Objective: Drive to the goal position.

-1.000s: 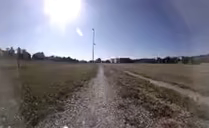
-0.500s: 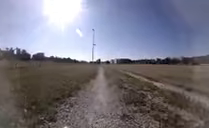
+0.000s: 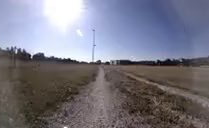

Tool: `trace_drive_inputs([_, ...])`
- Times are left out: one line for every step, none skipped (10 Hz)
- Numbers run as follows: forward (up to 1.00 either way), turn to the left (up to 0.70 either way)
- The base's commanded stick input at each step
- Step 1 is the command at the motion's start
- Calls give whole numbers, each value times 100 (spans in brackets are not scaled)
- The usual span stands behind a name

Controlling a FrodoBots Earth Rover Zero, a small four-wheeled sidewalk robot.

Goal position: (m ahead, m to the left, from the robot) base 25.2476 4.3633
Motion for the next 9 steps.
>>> trace_drive_inputs([50,0])
trace_drive_inputs([50,0])
trace_drive_inputs([50,0])
trace_drive_inputs([50,0])
trace_drive_inputs([50,0])
trace_drive_inputs([50,0])
trace_drive_inputs([50,0])
trace_drive_inputs([50,0])
trace_drive_inputs([50,0])
